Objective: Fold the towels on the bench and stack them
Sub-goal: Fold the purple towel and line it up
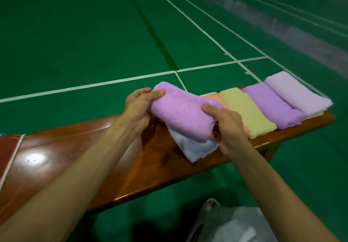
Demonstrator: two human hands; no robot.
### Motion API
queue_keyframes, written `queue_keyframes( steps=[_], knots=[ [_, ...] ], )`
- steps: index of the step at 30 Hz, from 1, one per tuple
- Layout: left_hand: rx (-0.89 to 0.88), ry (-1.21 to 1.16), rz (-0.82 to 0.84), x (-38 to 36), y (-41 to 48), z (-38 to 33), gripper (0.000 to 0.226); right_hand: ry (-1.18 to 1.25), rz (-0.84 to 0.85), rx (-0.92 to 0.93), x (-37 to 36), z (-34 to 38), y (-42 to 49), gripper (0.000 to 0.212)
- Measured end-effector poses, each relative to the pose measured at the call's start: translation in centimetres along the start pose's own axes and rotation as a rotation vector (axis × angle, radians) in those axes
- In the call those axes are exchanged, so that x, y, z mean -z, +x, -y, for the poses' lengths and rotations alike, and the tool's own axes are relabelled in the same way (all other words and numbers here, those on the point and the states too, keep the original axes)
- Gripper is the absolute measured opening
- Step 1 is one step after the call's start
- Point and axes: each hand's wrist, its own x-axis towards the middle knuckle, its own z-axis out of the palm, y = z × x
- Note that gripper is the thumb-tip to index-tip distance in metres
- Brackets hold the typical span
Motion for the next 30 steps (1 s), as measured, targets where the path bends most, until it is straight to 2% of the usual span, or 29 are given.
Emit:
queue_keyframes(
  steps=[2, 5, 8, 17, 20, 22, 25, 28, 30],
  knots=[
    [-0.024, 0.028, 0.020, -4.1, 1.7, 1.3, 0.042, -0.051, -0.089, 0.019, 2.4, 0.6, 1.7, 0.018],
    [-0.025, 0.079, 0.092, -10.0, 3.6, 3.1, 0.039, -0.096, -0.189, 0.081, 5.9, 1.8, 4.3, 0.030],
    [-0.009, 0.112, 0.121, -15.5, 5.4, 4.7, 0.039, -0.139, -0.252, 0.134, 9.5, 3.7, 7.2, 0.004],
    [-0.019, 0.288, 0.252, -29.3, 8.4, 9.3, 0.034, -0.237, -0.508, 0.295, 20.3, 5.6, 13.7, 0.012],
    [-0.004, 0.405, 0.291, -31.5, 9.2, 11.1, 0.036, -0.394, -0.564, 0.313, 22.8, 4.6, 14.7, 0.020],
    [-0.045, 0.576, 0.312, -31.9, 9.5, 12.7, 0.038, -0.542, -0.589, 0.363, 24.0, 3.9, 14.8, 0.023],
    [-0.236, 0.783, 0.313, -31.7, 9.6, 13.8, 0.041, -0.891, -0.685, 0.498, 25.0, 3.6, 14.5, 0.035],
    [-0.649, 1.064, 0.265, -31.2, 8.7, 13.4, 0.048, -1.041, -0.793, 0.745, 25.3, 5.5, 14.2, 0.044],
    [-0.890, 1.170, 0.298, -30.8, 6.4, 13.3, 0.054, -1.117, -0.723, 0.878, 25.8, 7.4, 15.3, 0.044]
  ],
)
